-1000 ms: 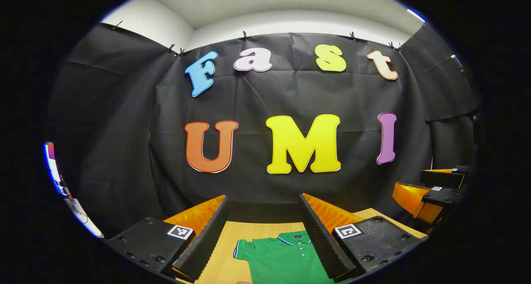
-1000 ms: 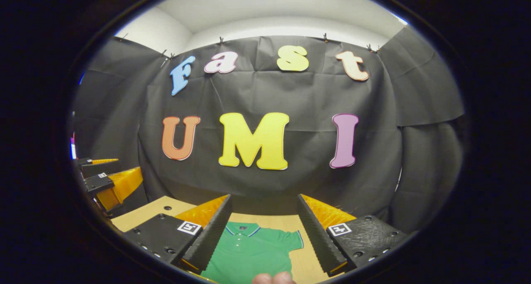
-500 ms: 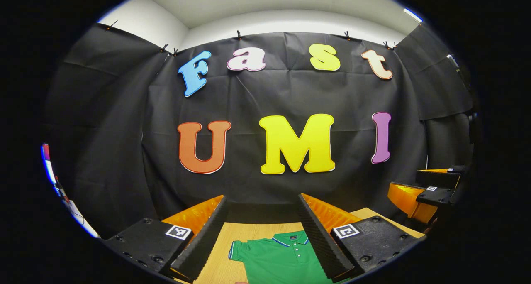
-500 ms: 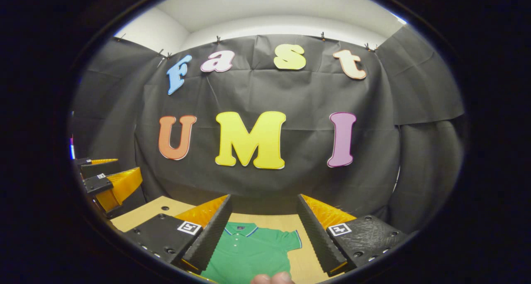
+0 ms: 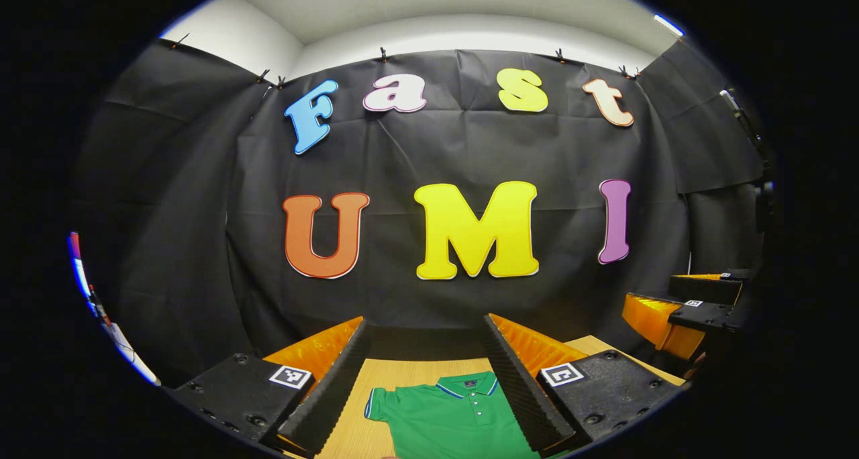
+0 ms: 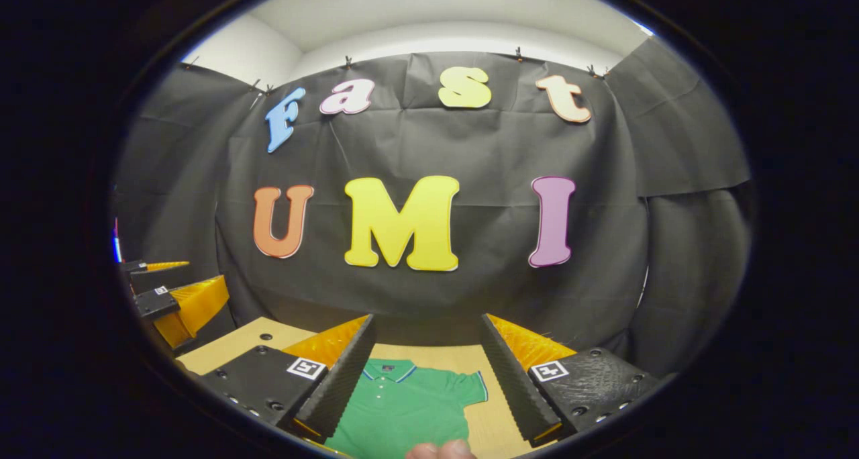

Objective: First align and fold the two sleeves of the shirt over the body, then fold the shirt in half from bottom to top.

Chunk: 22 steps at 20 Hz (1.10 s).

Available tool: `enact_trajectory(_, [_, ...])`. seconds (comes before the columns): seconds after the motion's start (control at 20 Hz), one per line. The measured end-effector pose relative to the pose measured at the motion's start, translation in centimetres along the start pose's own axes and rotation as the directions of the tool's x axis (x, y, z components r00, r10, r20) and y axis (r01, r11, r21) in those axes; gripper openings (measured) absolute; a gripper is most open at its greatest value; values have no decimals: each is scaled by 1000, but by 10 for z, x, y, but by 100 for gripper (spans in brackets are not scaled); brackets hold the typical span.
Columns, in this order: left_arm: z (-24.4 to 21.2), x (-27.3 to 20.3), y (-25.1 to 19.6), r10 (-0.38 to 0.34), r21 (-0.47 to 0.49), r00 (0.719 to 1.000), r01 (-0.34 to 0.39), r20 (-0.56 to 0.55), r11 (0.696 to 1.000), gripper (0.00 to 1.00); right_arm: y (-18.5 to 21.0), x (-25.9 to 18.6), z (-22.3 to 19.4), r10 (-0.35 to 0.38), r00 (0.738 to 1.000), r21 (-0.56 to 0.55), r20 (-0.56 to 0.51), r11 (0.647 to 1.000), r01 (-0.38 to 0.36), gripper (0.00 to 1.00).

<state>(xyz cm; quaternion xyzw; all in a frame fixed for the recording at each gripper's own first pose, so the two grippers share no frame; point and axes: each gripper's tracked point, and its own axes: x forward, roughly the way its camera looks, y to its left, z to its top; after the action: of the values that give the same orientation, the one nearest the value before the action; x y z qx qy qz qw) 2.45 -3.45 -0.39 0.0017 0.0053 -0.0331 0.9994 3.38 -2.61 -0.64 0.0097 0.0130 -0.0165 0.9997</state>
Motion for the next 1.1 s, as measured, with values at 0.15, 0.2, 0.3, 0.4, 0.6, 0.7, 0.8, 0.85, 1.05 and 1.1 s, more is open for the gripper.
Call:
enact_trajectory(0.15, [-1,5,-4,9,0,1000,-9,-3,1000,100,-11,11,-5,-3,1000,6,-12,1000,3,97])
enact_trajectory(0.2, [-3,6,-4,9,0,1000,-9,-6,1000,100,-13,14,-7,-2,1000,6,-21,1000,3,97])
enact_trajectory(0.3, [-6,10,-6,14,4,1000,-14,-13,1000,100,-20,23,-18,-5,999,-1,-50,1000,5,95])
enact_trajectory(0.4, [-8,14,-8,18,4,1000,-18,-18,1000,100,-24,31,-26,9,997,2,-74,1000,-9,95])
enact_trajectory(0.6, [-16,29,-14,26,-14,999,-26,-42,1000,100,-40,53,-48,19,990,22,-140,1000,-16,95])
enact_trajectory(0.7, [-19,34,-18,29,-9,999,-29,-43,1000,100,-48,66,-66,37,980,24,-193,999,-33,95])
enact_trajectory(0.8, [-18,42,-19,36,4,999,-36,-40,999,100,-60,79,-82,37,973,19,-229,999,-33,95])
enact_trajectory(0.85, [-20,45,-21,38,6,998,-38,-41,999,100,-66,86,-91,32,969,19,-245,999,-28,95])
enact_trajectory(1.05, [-28,55,-27,50,9,997,-49,-64,999,100,-90,125,-127,14,951,4,-310,1000,-13,95])
enact_trajectory(1.1, [-30,57,-28,52,10,996,-51,-68,999,100,-96,136,-137,14,945,-4,-325,1000,-16,95])
